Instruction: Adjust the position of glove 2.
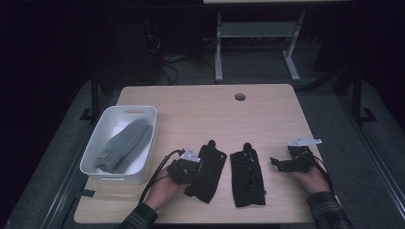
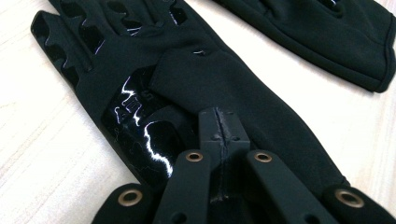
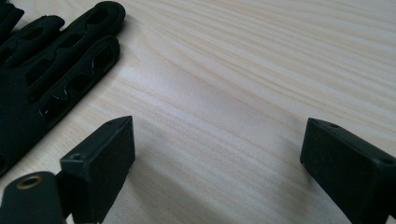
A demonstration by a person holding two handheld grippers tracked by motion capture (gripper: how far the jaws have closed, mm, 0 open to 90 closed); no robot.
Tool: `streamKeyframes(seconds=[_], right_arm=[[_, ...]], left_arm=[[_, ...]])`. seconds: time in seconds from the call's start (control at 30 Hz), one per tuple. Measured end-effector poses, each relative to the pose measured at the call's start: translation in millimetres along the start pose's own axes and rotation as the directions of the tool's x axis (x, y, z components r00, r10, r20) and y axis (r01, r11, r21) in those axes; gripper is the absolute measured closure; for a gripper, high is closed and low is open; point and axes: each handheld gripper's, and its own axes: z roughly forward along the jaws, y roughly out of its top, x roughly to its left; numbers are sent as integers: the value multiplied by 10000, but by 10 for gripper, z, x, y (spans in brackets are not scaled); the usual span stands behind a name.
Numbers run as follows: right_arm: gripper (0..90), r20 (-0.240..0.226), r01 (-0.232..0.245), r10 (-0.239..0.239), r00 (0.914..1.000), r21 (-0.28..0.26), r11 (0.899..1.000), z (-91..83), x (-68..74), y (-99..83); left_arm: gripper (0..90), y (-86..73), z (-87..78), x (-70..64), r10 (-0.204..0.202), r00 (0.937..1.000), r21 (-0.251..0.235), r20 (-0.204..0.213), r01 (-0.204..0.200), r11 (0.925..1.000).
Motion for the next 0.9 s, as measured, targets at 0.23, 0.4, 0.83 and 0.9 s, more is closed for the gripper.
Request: streamKeyframes(seconds=[0.23, 0.4, 0.83, 0.9], right_arm=[[98, 2, -30, 30, 10000, -11, 10000, 1, 1, 1], [98, 3, -43, 43, 10000, -10, 10000, 2, 2, 2], [98, 2, -43, 43, 10000, -11, 10000, 3, 2, 3], [98, 1, -43, 43, 10000, -10, 10000, 3, 3, 3]], left_arm=[[869, 25, -213, 46, -78, 9947, -479, -1022, 29, 9988], [880, -64, -167, 146, -469, 9912, -39, -1237, 468, 9989], [885, 10, 18, -14, 93, 9985, 370, -536, -74, 9993], [888, 15, 27, -36, 232, 9990, 459, -381, -214, 9987]])
